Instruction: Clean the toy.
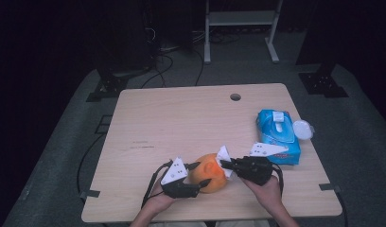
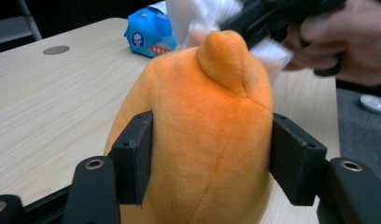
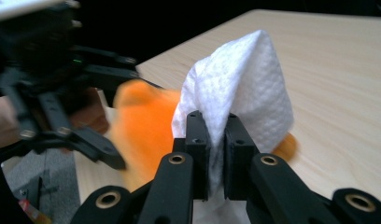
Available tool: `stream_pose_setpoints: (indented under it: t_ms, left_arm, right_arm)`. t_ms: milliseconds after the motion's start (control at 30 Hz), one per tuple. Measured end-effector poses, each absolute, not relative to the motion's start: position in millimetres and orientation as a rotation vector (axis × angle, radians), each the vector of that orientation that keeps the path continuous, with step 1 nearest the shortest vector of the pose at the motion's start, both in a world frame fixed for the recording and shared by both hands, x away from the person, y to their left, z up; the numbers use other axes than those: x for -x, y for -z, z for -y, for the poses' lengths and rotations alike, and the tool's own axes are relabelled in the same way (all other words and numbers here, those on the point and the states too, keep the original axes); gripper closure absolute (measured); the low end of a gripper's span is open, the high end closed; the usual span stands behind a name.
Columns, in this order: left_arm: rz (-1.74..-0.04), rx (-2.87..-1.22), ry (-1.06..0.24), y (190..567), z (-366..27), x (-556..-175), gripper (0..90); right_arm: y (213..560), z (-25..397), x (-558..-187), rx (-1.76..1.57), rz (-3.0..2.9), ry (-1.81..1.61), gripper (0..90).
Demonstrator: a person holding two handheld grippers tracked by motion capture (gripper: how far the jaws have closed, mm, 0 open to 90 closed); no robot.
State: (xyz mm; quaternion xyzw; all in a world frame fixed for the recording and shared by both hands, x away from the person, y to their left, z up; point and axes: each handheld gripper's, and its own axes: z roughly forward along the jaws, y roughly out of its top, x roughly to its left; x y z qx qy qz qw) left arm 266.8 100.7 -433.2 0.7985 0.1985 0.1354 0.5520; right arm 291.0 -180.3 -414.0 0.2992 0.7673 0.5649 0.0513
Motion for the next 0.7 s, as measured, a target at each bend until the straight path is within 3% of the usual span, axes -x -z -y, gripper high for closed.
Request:
stream_pose_setpoints:
  t_ms: [267, 467, 700]
  left_arm:
    - [-0.529, -1.848, -0.273, 424, -104, -268, 40.4]
    - [-0.54, -1.851, -0.278, 424, -102, -268, 41.2]
    - [-0.552, -1.838, -0.262, 421, -101, -268, 41.9]
  right_arm:
    - [398, 169, -276, -0.777, -2.326, -1.775, 82.1]
    - [416, 178, -286, -0.913, -2.331, -1.724, 82.1]
    - [398, 162, -273, -0.764, -2.33, -1.728, 82.2]
